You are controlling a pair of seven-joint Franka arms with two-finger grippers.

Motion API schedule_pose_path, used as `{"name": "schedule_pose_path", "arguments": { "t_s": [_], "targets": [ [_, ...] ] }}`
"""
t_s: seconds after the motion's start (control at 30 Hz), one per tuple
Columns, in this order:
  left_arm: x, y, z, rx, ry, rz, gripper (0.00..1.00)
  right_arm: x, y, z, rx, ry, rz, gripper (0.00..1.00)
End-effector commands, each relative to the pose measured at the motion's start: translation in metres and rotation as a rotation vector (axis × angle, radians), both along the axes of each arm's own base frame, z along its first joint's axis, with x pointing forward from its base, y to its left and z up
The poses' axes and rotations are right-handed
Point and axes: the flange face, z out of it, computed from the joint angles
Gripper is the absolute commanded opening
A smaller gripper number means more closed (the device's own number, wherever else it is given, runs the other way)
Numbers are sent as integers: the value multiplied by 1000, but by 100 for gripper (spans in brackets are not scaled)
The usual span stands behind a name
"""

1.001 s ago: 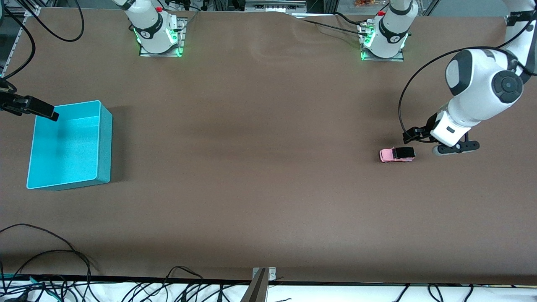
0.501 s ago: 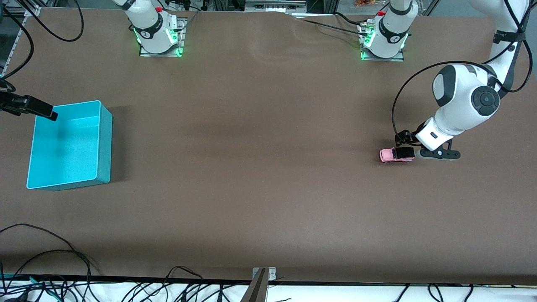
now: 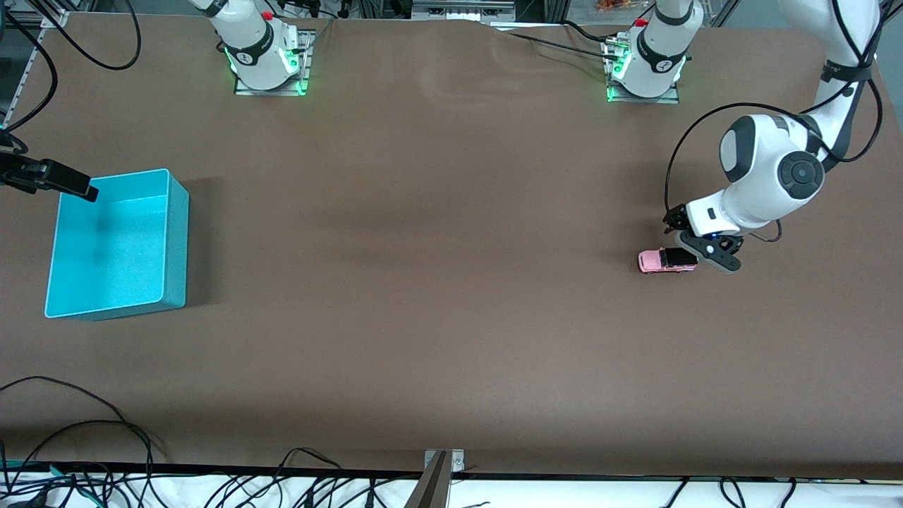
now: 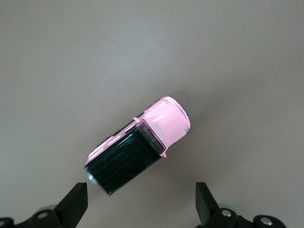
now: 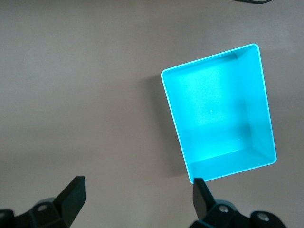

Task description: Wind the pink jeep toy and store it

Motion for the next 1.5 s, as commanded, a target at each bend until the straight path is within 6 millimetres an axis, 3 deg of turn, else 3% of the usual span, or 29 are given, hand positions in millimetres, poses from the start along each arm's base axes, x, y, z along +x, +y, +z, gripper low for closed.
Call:
{"name": "schedule_pose_path", "arguments": {
  "t_s": [0.0, 0.3, 0.57, 1.13, 1.17, 1.2, 1.3, 1.37, 1.4, 1.47],
  "targets": [
    [-4, 0, -17, -2, -12, -268, 100, -4, -2, 8, 6, 8, 14, 100],
    [-1, 0, -24, -14, -33, -564, 100, -4, 4, 7, 13, 13, 23, 100],
    [2, 0, -43, -24, -61, -791, 100, -3, 5, 5, 15, 14, 18, 100],
    [1, 3, -67, -34, -79, -865, 99, -4, 3, 7, 18, 12, 15, 100],
    [1, 2, -67, -35, -80, -867, 96, -4, 3, 7, 18, 12, 14, 100],
    [1, 2, -67, -35, -80, -868, 86, -4, 4, 7, 19, 12, 15, 100],
    [2, 3, -67, -35, -82, -899, 46, -4, 7, 7, 19, 12, 12, 100],
    [2, 3, -64, -34, -85, -918, 10, -4, 9, 8, 20, 12, 14, 100],
    [3, 3, -64, -34, -87, -916, 0, -4, 8, 8, 18, 11, 15, 100],
    [3, 4, -62, -37, -92, -911, 0, -4, 8, 8, 18, 12, 15, 100]
  ]
}}
